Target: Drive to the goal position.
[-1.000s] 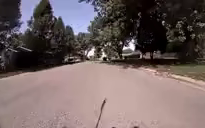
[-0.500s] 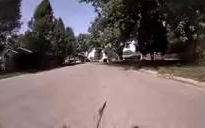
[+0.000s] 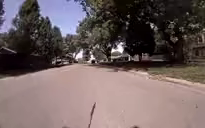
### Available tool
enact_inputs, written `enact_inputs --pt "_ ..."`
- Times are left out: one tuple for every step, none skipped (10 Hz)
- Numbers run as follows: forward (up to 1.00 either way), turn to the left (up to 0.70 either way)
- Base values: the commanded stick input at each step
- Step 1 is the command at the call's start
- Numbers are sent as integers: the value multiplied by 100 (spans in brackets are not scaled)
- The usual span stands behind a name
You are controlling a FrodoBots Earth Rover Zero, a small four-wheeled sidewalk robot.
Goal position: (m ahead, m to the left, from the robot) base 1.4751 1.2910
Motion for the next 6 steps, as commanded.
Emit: enact_inputs --pt "69 -25" --pt "69 -22" --pt "69 -18" --pt "69 -15" --pt "69 -12" --pt "69 -9"
